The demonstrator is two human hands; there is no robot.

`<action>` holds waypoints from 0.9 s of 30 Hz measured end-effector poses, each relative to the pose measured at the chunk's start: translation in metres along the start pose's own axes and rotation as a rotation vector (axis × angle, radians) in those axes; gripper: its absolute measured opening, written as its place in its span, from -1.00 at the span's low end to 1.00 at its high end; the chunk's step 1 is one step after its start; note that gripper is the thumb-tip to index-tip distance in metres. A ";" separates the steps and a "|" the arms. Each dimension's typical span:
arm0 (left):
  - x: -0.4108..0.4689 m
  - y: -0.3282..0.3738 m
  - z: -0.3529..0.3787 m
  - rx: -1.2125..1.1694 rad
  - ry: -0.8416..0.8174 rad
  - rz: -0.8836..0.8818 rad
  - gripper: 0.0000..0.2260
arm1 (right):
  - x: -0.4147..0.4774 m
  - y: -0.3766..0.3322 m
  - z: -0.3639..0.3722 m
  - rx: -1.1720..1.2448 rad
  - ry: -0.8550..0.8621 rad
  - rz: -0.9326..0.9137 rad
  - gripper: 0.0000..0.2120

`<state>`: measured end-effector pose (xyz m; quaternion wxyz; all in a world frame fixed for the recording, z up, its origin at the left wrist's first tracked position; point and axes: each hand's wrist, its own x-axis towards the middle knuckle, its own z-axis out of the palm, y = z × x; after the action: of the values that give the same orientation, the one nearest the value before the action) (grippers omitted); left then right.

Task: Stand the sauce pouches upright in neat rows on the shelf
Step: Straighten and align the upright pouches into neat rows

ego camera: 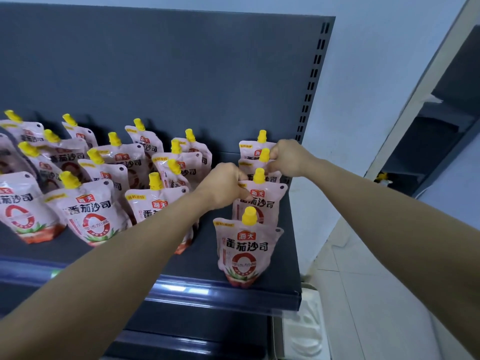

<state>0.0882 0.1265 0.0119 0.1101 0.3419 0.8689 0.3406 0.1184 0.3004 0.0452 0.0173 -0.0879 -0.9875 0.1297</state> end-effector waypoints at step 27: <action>0.006 -0.006 -0.021 0.041 -0.068 0.056 -0.95 | -0.003 0.007 0.000 0.236 -0.101 0.139 -0.78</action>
<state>0.0710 0.1164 0.0236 0.1232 0.3795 0.8615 0.3140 0.1220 0.3062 0.0436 -0.0314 -0.1469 -0.9565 0.2501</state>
